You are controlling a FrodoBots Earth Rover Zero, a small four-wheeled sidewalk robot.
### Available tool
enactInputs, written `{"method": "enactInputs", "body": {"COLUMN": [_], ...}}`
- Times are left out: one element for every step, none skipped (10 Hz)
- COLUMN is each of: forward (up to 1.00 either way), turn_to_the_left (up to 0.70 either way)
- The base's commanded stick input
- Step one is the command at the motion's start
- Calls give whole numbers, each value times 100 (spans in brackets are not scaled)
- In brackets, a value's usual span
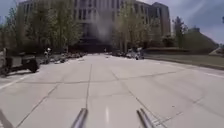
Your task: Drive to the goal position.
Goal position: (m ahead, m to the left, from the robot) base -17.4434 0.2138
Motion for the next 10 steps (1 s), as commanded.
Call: {"method": "enactInputs", "body": {"forward": [100,100,100,100,100,100,100,100,100,100], "turn_to_the_left": [0,2,3,3,3,2,3,2,2,2]}}
